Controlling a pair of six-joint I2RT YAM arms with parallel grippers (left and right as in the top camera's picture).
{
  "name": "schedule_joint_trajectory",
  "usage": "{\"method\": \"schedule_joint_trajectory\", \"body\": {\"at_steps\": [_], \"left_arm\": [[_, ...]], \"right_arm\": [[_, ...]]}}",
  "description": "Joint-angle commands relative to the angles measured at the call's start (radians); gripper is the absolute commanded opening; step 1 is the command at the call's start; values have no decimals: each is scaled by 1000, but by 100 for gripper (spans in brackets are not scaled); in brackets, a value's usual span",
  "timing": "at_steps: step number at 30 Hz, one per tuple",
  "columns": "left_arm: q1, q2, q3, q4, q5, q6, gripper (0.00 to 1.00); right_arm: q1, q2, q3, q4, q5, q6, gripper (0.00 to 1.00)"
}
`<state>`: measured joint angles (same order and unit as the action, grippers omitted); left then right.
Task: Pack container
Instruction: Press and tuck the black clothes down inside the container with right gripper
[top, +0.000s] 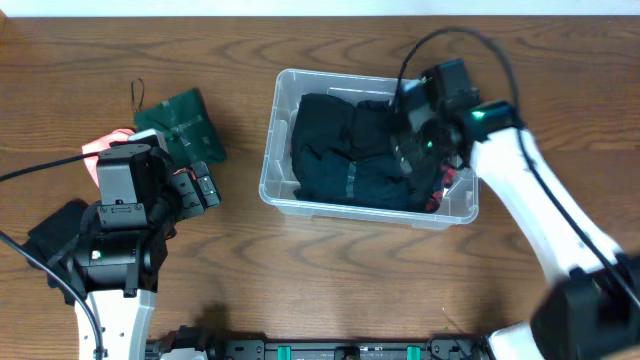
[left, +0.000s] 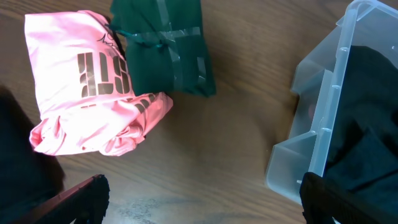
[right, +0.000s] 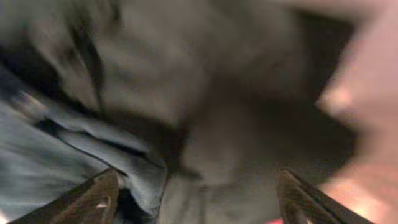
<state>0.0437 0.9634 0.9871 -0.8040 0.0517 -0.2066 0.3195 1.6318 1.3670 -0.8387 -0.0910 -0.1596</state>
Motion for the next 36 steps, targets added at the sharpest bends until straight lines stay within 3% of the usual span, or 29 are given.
{"method": "schedule_joint_trajectory", "body": {"at_steps": [1, 5, 12, 16, 23, 32, 33, 34, 35, 36], "left_arm": [[-3, 3, 23, 0, -8, -2, 98], [-3, 3, 23, 0, -8, -2, 98], [-3, 3, 23, 0, -8, -2, 98], [-3, 3, 23, 0, -8, -2, 98], [-3, 3, 23, 0, -8, -2, 98], [-3, 3, 23, 13, -18, -1, 98], [-3, 3, 23, 16, -18, -1, 98], [-3, 3, 23, 18, -18, -1, 98], [-3, 3, 23, 19, -18, -1, 98], [-3, 3, 23, 19, -18, -1, 98]], "right_arm": [[50, -93, 40, 16, 18, 9, 82], [123, -75, 35, -12, -42, -19, 70], [209, 119, 0, -50, -46, -19, 29], [209, 291, -5, -40, -53, 10, 12], [205, 407, -1, -44, -44, 11, 6], [132, 148, 123, -69, 13, 40, 24], [114, 100, 134, -65, 13, 40, 36], [96, 57, 140, -61, 13, 40, 73], [77, 19, 140, -52, 12, 40, 99], [55, -20, 139, -47, 6, 40, 99]]}}
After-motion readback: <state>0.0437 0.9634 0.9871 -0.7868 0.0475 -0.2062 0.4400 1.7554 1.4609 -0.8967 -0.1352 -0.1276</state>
